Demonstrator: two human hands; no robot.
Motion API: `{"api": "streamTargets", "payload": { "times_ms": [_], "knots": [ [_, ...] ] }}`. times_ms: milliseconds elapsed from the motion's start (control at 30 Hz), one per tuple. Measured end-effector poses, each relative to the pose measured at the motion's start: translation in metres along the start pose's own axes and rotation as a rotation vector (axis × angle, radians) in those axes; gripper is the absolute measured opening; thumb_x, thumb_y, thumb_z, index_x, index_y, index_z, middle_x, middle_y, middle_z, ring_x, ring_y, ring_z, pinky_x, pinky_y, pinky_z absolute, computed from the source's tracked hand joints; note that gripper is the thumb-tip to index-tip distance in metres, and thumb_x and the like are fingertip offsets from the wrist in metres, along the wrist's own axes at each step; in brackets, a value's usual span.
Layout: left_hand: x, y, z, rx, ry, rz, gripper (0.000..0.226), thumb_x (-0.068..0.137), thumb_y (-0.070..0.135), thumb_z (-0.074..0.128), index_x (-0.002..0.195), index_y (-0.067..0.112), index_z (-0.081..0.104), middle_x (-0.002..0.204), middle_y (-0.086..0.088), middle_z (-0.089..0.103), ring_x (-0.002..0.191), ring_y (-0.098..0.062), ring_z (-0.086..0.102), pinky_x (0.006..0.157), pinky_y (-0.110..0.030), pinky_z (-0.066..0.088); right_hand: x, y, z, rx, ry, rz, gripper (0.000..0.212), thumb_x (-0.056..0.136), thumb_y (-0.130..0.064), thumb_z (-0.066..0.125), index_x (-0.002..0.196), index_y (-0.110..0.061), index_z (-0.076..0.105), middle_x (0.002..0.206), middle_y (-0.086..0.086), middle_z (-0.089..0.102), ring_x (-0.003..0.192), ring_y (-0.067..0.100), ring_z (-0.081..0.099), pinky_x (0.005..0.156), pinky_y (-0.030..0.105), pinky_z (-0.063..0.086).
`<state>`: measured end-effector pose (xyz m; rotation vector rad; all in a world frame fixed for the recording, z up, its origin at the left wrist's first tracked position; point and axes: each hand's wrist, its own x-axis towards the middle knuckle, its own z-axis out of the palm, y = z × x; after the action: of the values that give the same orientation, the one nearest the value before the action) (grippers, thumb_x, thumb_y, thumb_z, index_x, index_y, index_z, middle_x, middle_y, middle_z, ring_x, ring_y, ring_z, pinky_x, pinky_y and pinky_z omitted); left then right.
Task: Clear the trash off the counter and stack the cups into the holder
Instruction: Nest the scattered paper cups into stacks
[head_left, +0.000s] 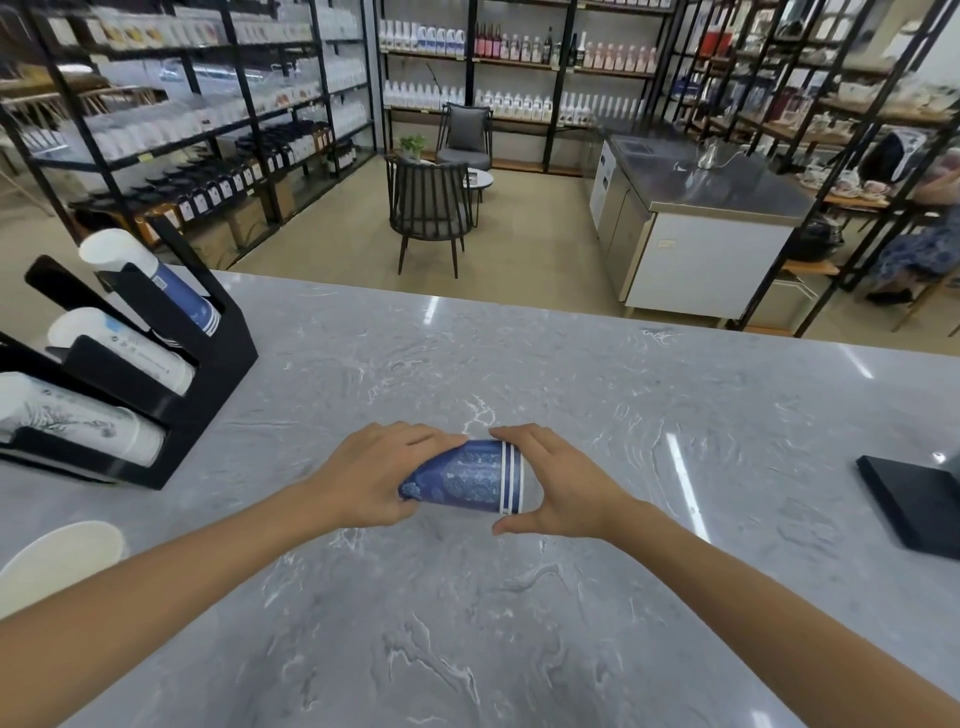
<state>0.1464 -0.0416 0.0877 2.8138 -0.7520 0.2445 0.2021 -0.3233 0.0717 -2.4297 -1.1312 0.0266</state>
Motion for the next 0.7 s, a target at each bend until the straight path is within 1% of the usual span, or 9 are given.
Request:
{"api": "streamTargets", "payload": {
  "times_ms": [133, 267, 333, 400, 433, 500, 567, 633, 700],
  "knots": [
    [-0.011, -0.004, -0.001, -0.104, 0.030, -0.018, 0.081, 0.072, 0.028, 0.075, 0.147, 0.034, 0.043, 0.134, 0.011, 0.063, 0.110, -0.015, 0.065, 0.080, -0.039, 0.060, -0.003, 0.000, 0.003, 0.003, 0.001, -0.018, 0.114, 0.073, -0.066, 0.082, 0.160, -0.027, 0.019, 0.158, -0.002, 0.038, 0.140, 0.016, 0.045, 0.116, 0.034, 0.042],
    [-0.022, -0.010, 0.003, -0.276, 0.006, -0.104, 0.082, 0.076, 0.035, 0.078, 0.147, 0.041, 0.037, 0.138, 0.020, 0.056, 0.115, -0.002, 0.060, 0.092, -0.030, 0.058, -0.006, -0.004, 0.002, -0.004, 0.055, -0.122, 0.093, 0.089, -0.063, 0.067, 0.160, -0.042, 0.010, 0.164, -0.001, 0.028, 0.142, 0.018, 0.044, 0.109, 0.041, 0.051],
    [-0.027, -0.013, 0.006, -0.325, -0.015, -0.144, 0.083, 0.076, 0.042, 0.079, 0.146, 0.044, 0.035, 0.135, 0.027, 0.053, 0.112, 0.005, 0.058, 0.093, -0.023, 0.055, -0.004, -0.010, -0.001, -0.086, 0.060, -0.208, 0.077, 0.096, -0.063, 0.058, 0.159, -0.048, 0.014, 0.167, 0.003, 0.024, 0.141, 0.022, 0.044, 0.107, 0.037, 0.053],
    [-0.031, -0.015, 0.009, -0.330, -0.026, -0.179, 0.086, 0.073, 0.050, 0.080, 0.145, 0.049, 0.032, 0.131, 0.033, 0.051, 0.107, 0.010, 0.057, 0.089, -0.016, 0.052, 0.001, -0.018, -0.006, -0.158, 0.068, -0.300, 0.061, 0.102, -0.061, 0.049, 0.156, -0.052, 0.023, 0.168, 0.008, 0.023, 0.141, 0.025, 0.041, 0.105, 0.034, 0.050],
    [-0.033, -0.015, 0.009, -0.348, -0.028, -0.195, 0.088, 0.071, 0.053, 0.081, 0.143, 0.052, 0.030, 0.128, 0.036, 0.050, 0.104, 0.012, 0.057, 0.087, -0.012, 0.050, 0.003, -0.024, -0.009, -0.179, 0.065, -0.326, 0.055, 0.103, -0.061, 0.046, 0.155, -0.053, 0.027, 0.168, 0.009, 0.022, 0.142, 0.027, 0.039, 0.105, 0.035, 0.049],
    [-0.036, -0.014, 0.010, -0.433, -0.026, -0.216, 0.088, 0.068, 0.055, 0.084, 0.137, 0.056, 0.030, 0.123, 0.041, 0.053, 0.104, 0.016, 0.059, 0.083, -0.007, 0.052, 0.009, -0.036, -0.014, -0.202, 0.060, -0.360, 0.047, 0.105, -0.057, 0.043, 0.152, -0.052, 0.035, 0.168, 0.013, 0.023, 0.143, 0.031, 0.037, 0.107, 0.040, 0.048],
    [-0.041, -0.013, 0.012, -0.509, -0.018, -0.241, 0.086, 0.067, 0.052, 0.086, 0.134, 0.055, 0.032, 0.124, 0.040, 0.055, 0.108, 0.014, 0.060, 0.087, -0.009, 0.054, 0.015, -0.049, -0.017, -0.206, 0.053, -0.387, 0.043, 0.107, -0.053, 0.042, 0.150, -0.052, 0.041, 0.168, 0.015, 0.024, 0.143, 0.035, 0.037, 0.107, 0.045, 0.049],
    [-0.048, -0.012, 0.017, -0.564, 0.009, -0.270, 0.083, 0.067, 0.051, 0.087, 0.133, 0.048, 0.036, 0.124, 0.029, 0.060, 0.110, 0.006, 0.063, 0.091, -0.018, 0.057, 0.020, -0.060, -0.019, -0.202, 0.024, -0.393, 0.042, 0.108, -0.050, 0.040, 0.149, -0.053, 0.040, 0.169, 0.016, 0.021, 0.144, 0.037, 0.035, 0.108, 0.047, 0.048],
    [-0.056, -0.010, 0.023, -0.611, 0.040, -0.312, 0.082, 0.067, 0.050, 0.089, 0.131, 0.044, 0.038, 0.124, 0.021, 0.063, 0.110, 0.001, 0.066, 0.091, -0.023, 0.058, 0.024, -0.069, -0.017, -0.202, -0.001, -0.399, 0.041, 0.109, -0.049, 0.037, 0.150, -0.053, 0.040, 0.169, 0.017, 0.020, 0.145, 0.038, 0.033, 0.110, 0.048, 0.046]
  ]
}}
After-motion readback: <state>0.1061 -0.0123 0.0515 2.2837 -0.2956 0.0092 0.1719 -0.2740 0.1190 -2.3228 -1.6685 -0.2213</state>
